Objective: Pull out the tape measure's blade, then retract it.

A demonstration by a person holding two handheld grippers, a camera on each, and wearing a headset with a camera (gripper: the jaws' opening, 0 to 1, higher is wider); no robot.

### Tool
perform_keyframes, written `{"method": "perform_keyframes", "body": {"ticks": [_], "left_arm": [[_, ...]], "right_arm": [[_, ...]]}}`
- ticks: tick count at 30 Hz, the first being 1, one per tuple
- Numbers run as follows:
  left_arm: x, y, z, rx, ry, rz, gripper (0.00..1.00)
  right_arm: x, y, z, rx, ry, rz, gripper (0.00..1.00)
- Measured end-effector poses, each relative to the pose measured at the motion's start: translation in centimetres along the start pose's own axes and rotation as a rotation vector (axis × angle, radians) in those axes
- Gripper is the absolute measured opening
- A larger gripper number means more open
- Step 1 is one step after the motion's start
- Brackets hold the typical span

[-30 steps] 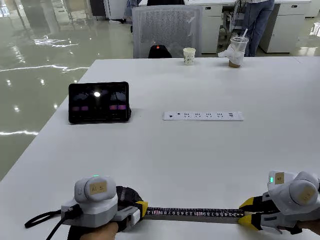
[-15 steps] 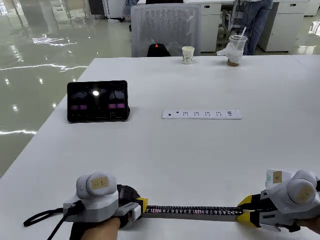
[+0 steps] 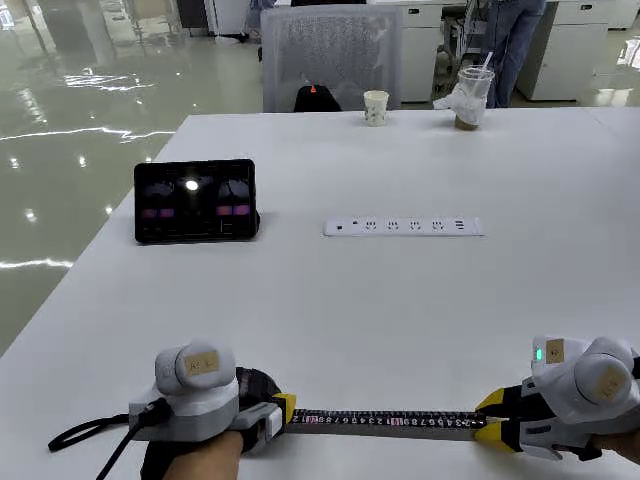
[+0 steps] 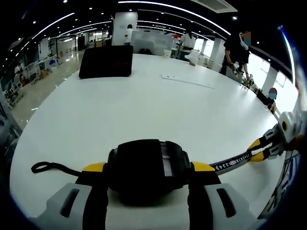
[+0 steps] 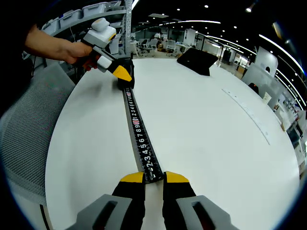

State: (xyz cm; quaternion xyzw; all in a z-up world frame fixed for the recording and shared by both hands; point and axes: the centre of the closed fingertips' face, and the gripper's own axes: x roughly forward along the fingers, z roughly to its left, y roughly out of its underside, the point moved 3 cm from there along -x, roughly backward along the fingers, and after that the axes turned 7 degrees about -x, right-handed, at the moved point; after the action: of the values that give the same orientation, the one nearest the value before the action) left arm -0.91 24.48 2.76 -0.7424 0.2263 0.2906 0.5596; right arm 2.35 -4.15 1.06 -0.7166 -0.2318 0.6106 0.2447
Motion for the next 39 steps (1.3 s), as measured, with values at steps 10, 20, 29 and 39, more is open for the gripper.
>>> {"method": "perform_keyframes", "body": {"ticks": [10, 20, 29, 39], "left_arm": [[-0.02, -0.07, 0.07, 0.006, -0.003, -0.005, 0.61], [0.13, -0.01, 0.07, 0.014, -0.011, 0.013, 0.6], [0.11, -0.02, 0.13, 0.019, -0.005, 0.02, 0.59], [-0.01, -0.04, 0.12, 0.018, -0.001, 0.021, 0.59]], "right_arm": [[0.01, -0.04, -0.04, -0.001, -0.001, 0.002, 0.09], [0.02, 0.08, -0.1, 0.002, -0.001, 0.003, 0.09], [0.02, 0.02, -0.07, 0.005, 0.0, 0.005, 0.09], [0.02, 0.0, -0.03, 0.007, 0.0, 0.008, 0.09]]}}
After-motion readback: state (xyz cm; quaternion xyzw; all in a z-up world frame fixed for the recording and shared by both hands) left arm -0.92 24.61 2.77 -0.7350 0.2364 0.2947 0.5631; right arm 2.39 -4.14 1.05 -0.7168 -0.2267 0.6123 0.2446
